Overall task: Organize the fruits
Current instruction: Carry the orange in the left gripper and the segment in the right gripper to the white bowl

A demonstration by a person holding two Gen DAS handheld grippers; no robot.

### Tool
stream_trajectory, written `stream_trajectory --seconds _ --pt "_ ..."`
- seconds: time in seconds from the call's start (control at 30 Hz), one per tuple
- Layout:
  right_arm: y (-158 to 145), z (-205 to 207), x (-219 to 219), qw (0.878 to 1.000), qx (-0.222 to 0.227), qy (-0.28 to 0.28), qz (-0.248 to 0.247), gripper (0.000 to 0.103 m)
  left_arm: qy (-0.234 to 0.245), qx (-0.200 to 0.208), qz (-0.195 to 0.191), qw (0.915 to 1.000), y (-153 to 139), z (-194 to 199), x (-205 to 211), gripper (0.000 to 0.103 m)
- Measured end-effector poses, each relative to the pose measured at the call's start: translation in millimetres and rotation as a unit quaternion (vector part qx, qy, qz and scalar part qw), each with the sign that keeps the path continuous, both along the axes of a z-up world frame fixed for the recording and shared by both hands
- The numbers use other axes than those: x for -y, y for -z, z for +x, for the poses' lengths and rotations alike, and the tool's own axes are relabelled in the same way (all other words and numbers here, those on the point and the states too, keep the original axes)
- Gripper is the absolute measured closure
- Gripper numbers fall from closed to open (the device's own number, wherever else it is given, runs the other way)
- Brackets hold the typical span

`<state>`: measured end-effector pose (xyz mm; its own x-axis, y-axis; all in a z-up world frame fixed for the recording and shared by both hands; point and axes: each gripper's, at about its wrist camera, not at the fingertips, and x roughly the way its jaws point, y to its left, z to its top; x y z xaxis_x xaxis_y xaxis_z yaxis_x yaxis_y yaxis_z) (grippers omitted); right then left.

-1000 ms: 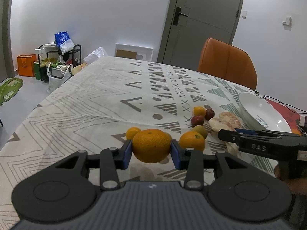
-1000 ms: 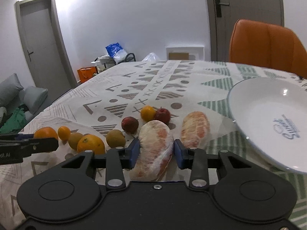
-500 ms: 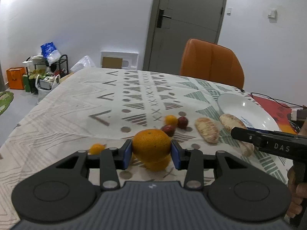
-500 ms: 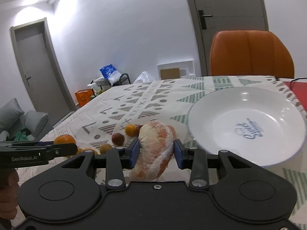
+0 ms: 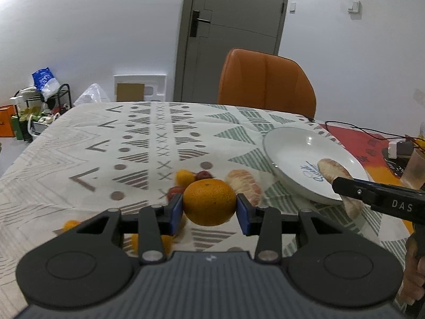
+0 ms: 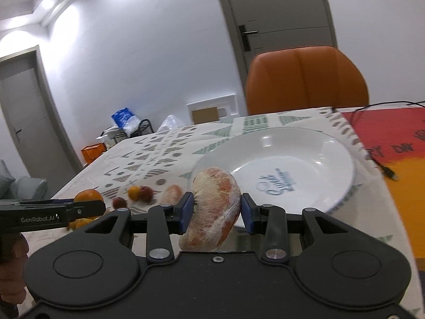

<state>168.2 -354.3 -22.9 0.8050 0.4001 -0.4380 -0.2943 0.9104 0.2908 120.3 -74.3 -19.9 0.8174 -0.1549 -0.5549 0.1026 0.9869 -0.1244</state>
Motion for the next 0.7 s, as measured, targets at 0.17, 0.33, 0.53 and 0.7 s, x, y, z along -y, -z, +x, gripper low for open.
stream_trajectory --seconds 0.17,0.33,0.53,0.7 --pt "2.8 1.2 18.2 1.0 0.0 0.017 0.0 0.066 0.013 -0.002 0.002 0.9999 0.6 9.4 16.2 0.062" --pt "4.3 2.8 31.6 1.0 0.001 0.03 0.0 0.066 0.027 -0.001 0.005 0.9996 -0.3 16.1 34.1 0.062" --pt "5.3 6.2 43.1 0.999 0.0 0.048 -0.001 0.066 0.045 0.005 0.005 0.9989 -4.9 28.0 57.5 0.062" --pt "4.3 12.1 48.6 0.998 0.002 0.062 -0.006 0.066 0.055 0.013 0.005 0.9984 -9.5 38.6 74.2 0.062"
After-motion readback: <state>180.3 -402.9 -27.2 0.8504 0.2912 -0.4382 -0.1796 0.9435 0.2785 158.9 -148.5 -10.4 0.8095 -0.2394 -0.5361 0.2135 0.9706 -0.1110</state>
